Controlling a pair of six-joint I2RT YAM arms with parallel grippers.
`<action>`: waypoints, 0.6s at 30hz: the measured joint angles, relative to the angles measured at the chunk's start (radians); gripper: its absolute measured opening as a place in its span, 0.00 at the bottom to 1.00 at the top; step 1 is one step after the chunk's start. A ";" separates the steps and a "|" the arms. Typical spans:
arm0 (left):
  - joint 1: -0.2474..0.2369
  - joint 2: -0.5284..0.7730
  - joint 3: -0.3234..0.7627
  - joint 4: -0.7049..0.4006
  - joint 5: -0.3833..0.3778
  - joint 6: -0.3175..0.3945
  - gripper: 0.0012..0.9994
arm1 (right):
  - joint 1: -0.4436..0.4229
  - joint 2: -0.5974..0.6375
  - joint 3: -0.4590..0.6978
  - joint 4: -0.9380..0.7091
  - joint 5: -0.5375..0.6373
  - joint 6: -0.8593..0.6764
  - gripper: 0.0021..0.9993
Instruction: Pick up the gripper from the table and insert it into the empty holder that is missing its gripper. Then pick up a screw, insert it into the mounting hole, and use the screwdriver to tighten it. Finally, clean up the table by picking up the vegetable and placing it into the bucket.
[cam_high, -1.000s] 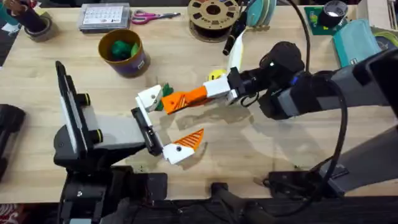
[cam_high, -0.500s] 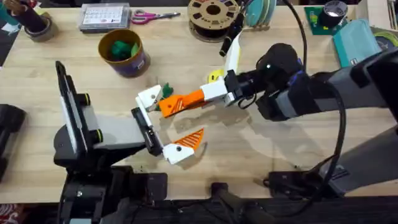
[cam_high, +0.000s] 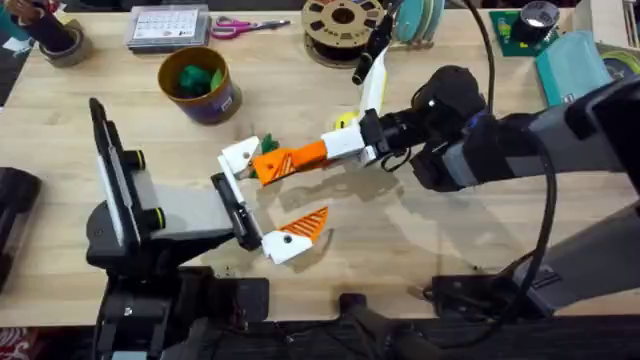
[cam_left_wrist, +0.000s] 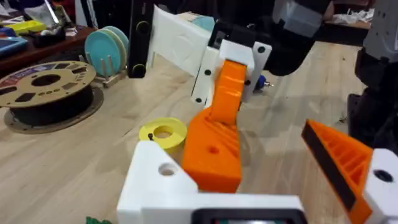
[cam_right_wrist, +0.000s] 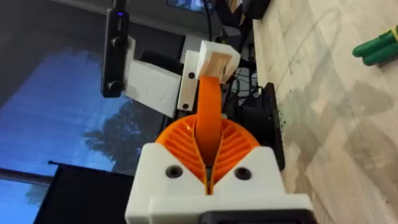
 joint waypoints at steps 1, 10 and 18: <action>0.000 0.000 0.000 0.000 0.000 0.000 0.99 | 0.000 0.000 0.000 0.000 0.000 0.000 0.01; 0.000 0.000 0.000 0.000 0.000 0.000 0.99 | 0.003 0.000 0.001 -0.024 0.002 0.001 0.01; 0.000 0.000 0.000 0.000 0.000 0.000 0.99 | 0.003 0.000 0.001 -0.037 0.004 0.000 0.01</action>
